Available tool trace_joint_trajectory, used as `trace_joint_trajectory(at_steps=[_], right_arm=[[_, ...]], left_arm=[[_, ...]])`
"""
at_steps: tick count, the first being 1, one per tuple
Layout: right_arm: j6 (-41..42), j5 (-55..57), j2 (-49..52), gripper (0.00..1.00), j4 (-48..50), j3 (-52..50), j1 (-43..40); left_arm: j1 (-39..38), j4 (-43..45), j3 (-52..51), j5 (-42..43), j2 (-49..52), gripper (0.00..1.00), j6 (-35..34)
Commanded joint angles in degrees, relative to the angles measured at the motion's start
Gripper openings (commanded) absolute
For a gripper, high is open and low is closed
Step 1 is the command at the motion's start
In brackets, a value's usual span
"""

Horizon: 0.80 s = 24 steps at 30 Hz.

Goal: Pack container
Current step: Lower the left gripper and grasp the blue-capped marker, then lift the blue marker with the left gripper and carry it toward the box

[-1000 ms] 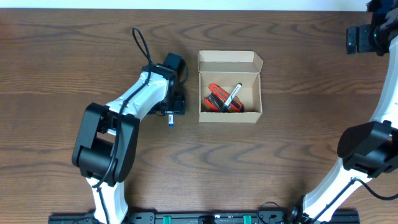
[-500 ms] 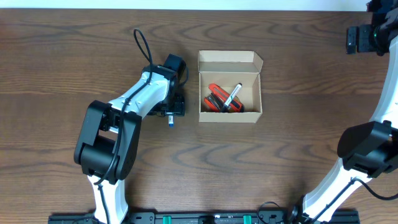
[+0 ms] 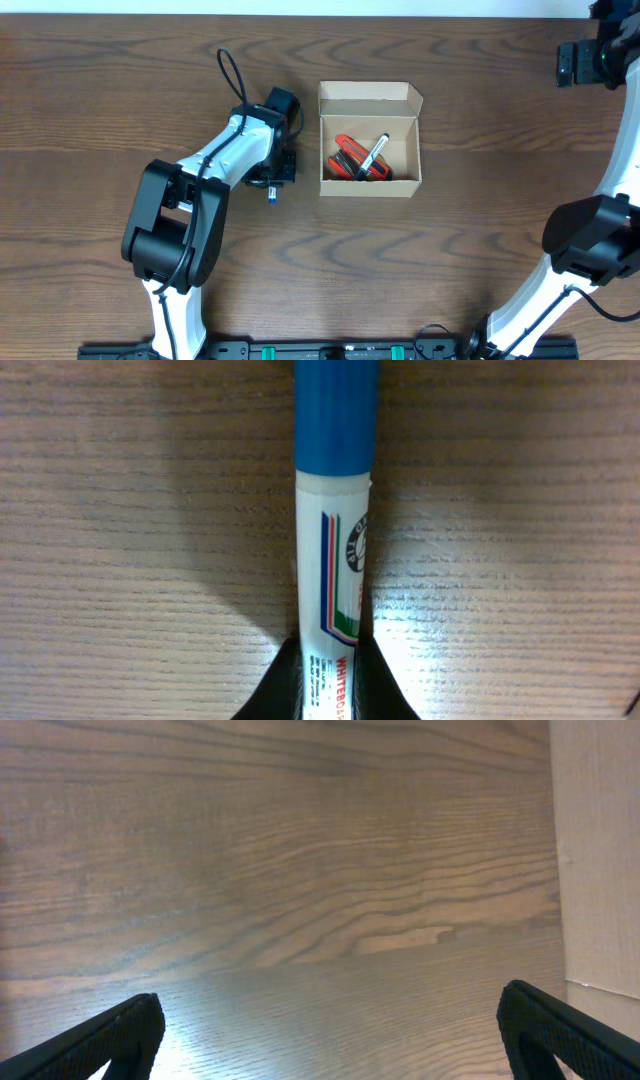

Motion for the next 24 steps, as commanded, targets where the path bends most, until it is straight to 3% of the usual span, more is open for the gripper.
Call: trace_joint_trajectory(at_steps=[1,7,11,20,24], right_arm=[[0.8,0.0,0.6,0.99,-0.1,-0.2,-0.5],[0.8,0.0,0.6,0.99,-0.1,-0.2,-0.5],[0.8,0.0,0.6,0.99,-0.1,-0.2,-0.5],[0.8,0.0,0.6,0.99,-0.1,-0.2,-0.5],[0.8,0.0,0.6,0.99,-0.1,-0.2,-0.5]], left_arm=[[0.1,-0.1,-0.8,-1.0,2.9,0.06,-0.2],[0.1,-0.2,-0.2,-0.6,2.7,0.06,0.1],[0.1,-3.1,5.4,0.4,2.3,0.06,1.9],[0.1,-16.9,39.3,2.6,2.3,0.06,10.6],[0.1,-20.8,53.3,3.8,2.3,0.06,11.5]])
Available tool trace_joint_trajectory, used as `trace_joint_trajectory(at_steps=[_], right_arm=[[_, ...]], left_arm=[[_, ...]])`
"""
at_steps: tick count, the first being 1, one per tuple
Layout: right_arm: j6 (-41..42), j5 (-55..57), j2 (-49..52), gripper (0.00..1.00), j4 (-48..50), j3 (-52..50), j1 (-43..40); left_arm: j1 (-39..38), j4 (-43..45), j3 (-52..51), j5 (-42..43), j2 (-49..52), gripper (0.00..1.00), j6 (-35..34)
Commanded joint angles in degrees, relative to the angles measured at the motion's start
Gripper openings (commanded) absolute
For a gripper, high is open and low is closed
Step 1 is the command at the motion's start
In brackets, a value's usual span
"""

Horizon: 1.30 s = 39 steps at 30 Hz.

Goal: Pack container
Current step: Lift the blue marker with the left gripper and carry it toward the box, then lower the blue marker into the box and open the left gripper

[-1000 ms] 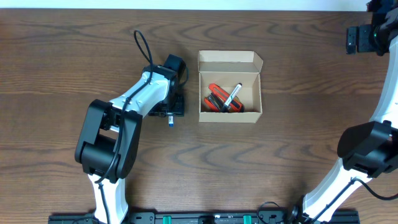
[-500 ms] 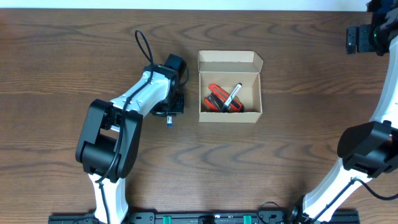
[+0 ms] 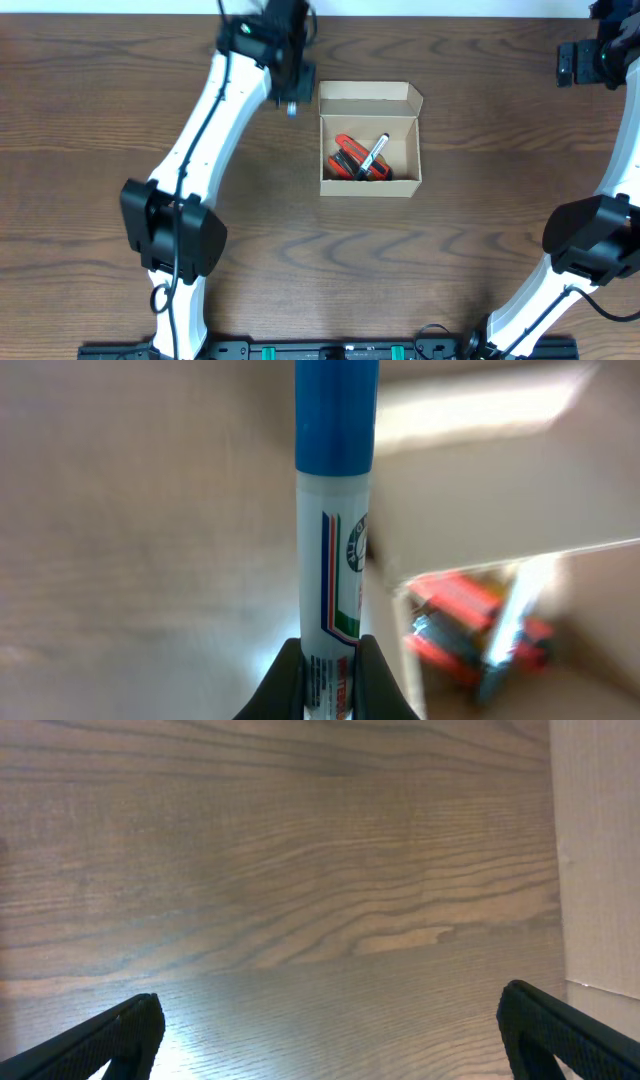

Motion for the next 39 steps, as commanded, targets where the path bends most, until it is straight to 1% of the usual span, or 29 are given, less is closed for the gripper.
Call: trace_joint_trajectory(at_steps=[1,4,6,12,17,19,23,25,31,37,39], right_arm=[[0.8,0.0,0.6,0.99,0.0,-0.2,-0.5],[0.8,0.0,0.6,0.99,0.0,-0.2,-0.5],[0.8,0.0,0.6,0.99,0.0,-0.2,-0.5],[0.8,0.0,0.6,0.99,0.0,-0.2,-0.5],[0.8,0.0,0.6,0.99,0.0,-0.2,-0.5],[0.8,0.0,0.6,0.99,0.0,-0.2,-0.5],[0.8,0.0,0.6,0.99,0.0,-0.2,-0.5],[0.8,0.0,0.6,0.99,0.0,-0.2,-0.5],[0.8,0.0,0.6,0.99,0.0,-0.2,-0.5],[0.8,0.0,0.6,0.99,0.0,-0.2,-0.5],[0.8,0.0,0.6,0.99,0.0,-0.2,-0.5]], left_arm=[[0.1,-2.0,9.5,2.6,-0.9,0.06,2.9],[-0.3,-1.6,14.1,8.6,-0.9,0.06,2.8],[-1.2,0.0,14.6,11.7,-0.9,0.06,2.6],[-6.6,4.4,14.6,12.0,1.9,0.06,2.8],[-9.7,4.2,14.6,10.8,7.8,0.06,3.0],[-9.9,2.7,14.6,10.9,10.3,0.06,3.0],[-9.9,-3.5,14.6,14.7,14.9,0.06,3.1],[-10.1,-5.6,14.6,15.0,15.6,0.06,3.7],[-10.3,-11.5,14.6,15.3,14.5,0.06,7.7],[-10.3,-15.9,14.6,22.6,14.2,0.06,12.9],[-10.3,-17.5,14.6,24.8,14.2,0.06,16.2]])
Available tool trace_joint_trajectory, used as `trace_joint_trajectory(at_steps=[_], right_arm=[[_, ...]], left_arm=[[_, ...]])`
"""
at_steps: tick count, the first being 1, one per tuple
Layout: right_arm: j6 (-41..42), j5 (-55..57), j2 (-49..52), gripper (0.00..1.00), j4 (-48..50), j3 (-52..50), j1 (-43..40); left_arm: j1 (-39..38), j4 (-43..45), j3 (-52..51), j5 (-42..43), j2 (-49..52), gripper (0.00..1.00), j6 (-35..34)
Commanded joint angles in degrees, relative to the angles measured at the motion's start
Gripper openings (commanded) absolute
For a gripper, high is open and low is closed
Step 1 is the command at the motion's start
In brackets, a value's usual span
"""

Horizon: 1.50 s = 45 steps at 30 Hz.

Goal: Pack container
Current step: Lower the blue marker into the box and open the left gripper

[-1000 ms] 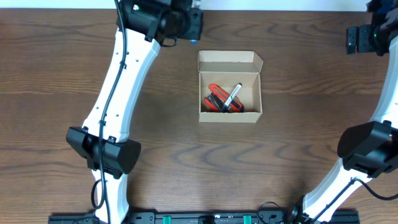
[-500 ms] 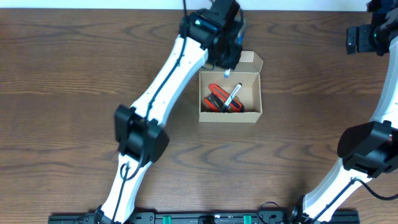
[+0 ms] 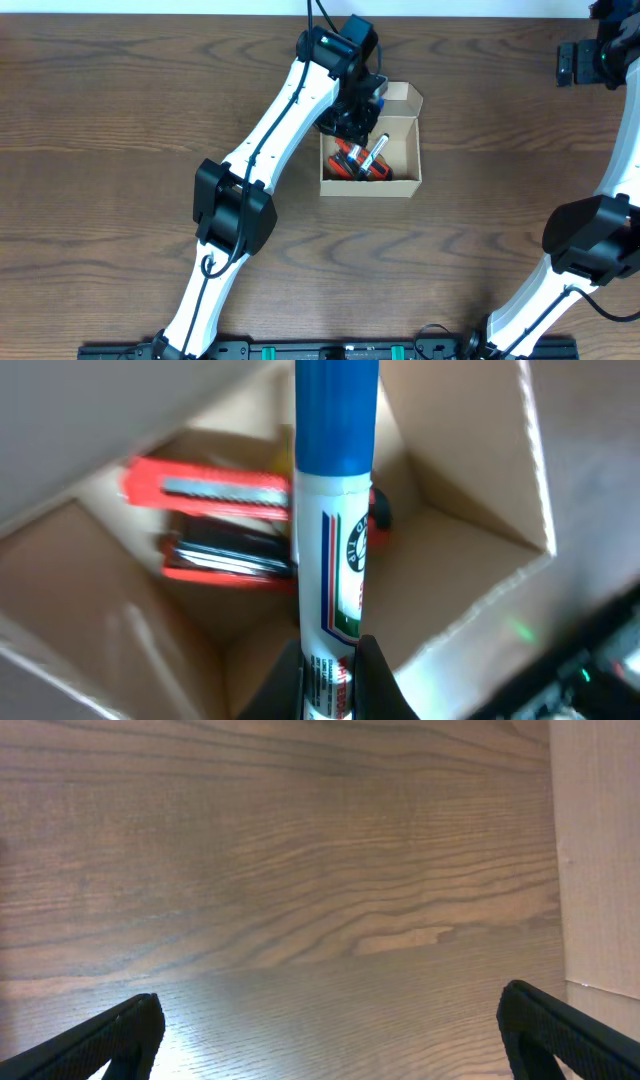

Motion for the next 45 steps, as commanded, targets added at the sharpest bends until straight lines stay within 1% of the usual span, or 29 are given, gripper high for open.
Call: trace_joint_trajectory(at_steps=[1,4,7,16,19,23,27,45], right_arm=[[0.8,0.0,0.6,0.99,-0.1,-0.2,-0.5],[0.8,0.0,0.6,0.99,-0.1,-0.2,-0.5],[0.8,0.0,0.6,0.99,-0.1,-0.2,-0.5],[0.8,0.0,0.6,0.99,-0.1,-0.2,-0.5],[0.8,0.0,0.6,0.99,-0.1,-0.2,-0.5],[0.8,0.0,0.6,0.99,-0.1,-0.2,-0.5],[0.8,0.0,0.6,0.99,-0.1,-0.2,-0.5],[0.8,0.0,0.6,0.99,-0.1,-0.2,-0.5]], left_arm=[[0.1,-2.3,0.8,5.7,-2.2,0.06,7.5],[0.1,-5.2,0.8,6.0,-2.2,0.06,13.0],[0.1,-6.5,0.8,6.3,-2.2,0.06,15.3],[0.5,-3.0,-0.8,2.9,-1.3,0.06,15.0],[0.9,-3.0,-0.8,3.2,0.8,0.06,15.0],[1.2,-3.9,-0.8,5.9,4.0,0.06,15.0],[1.2,-3.4,-0.8,6.1,5.6,0.06,15.3],[1.7,-1.1,-0.8,4.8,6.0,0.06,15.2]])
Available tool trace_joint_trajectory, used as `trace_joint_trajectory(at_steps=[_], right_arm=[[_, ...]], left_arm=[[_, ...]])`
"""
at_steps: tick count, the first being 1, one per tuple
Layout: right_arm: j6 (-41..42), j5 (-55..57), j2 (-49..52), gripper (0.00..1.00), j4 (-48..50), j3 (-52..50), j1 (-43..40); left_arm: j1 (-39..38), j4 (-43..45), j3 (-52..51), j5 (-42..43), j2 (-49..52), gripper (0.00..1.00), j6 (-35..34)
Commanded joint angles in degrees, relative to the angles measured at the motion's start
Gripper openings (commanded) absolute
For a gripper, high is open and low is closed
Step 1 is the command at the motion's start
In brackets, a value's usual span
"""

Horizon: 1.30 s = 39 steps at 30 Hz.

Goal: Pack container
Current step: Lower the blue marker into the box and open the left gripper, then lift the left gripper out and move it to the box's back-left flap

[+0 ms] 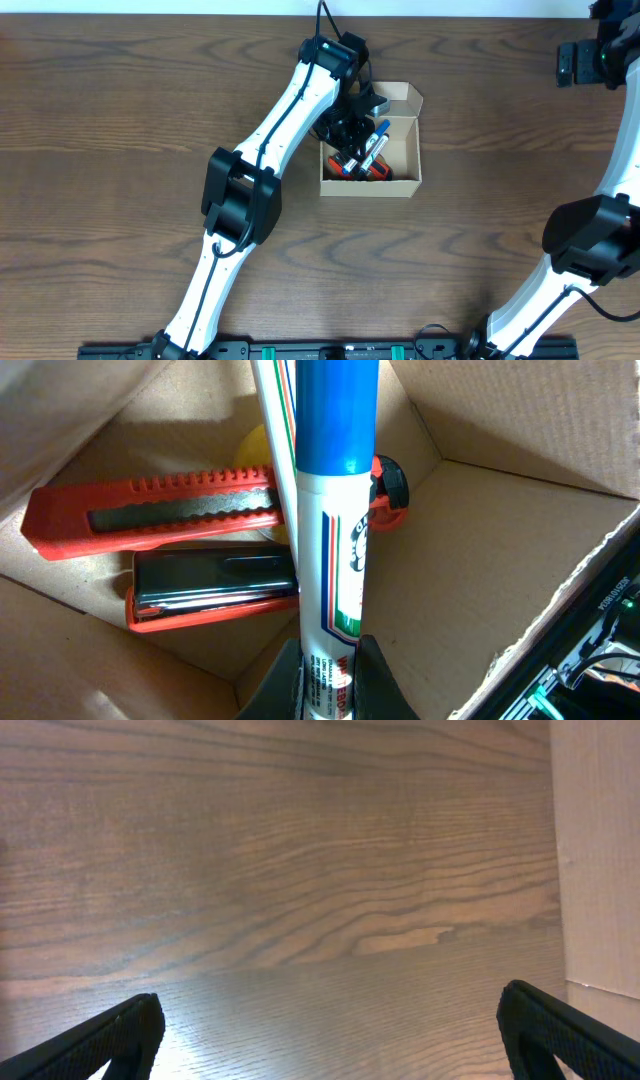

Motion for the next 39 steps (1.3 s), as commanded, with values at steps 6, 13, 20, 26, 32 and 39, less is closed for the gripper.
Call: trace_joint_trajectory(at_steps=[6,13,20,26,32,39], right_arm=[[0.8,0.0,0.6,0.99,-0.1,-0.2,-0.5],[0.8,0.0,0.6,0.99,-0.1,-0.2,-0.5],[0.8,0.0,0.6,0.99,-0.1,-0.2,-0.5],[0.8,0.0,0.6,0.99,-0.1,-0.2,-0.5],[0.8,0.0,0.6,0.99,-0.1,-0.2,-0.5],[0.8,0.0,0.6,0.99,-0.1,-0.2,-0.5]], left_arm=[[0.2,0.0,-0.2,0.0,0.0,0.08,1.2],[0.2,1.2,-2.0,-0.5,0.0,0.06,1.2],[0.2,1.9,-5.0,-0.4,0.0,0.06,1.0],[0.2,2.2,-5.0,-0.4,0.0,0.32,1.0],[0.2,2.2,-5.0,-0.3,0.0,0.37,0.9],[0.2,2.4,-4.0,-0.2,0.0,0.42,-1.0]])
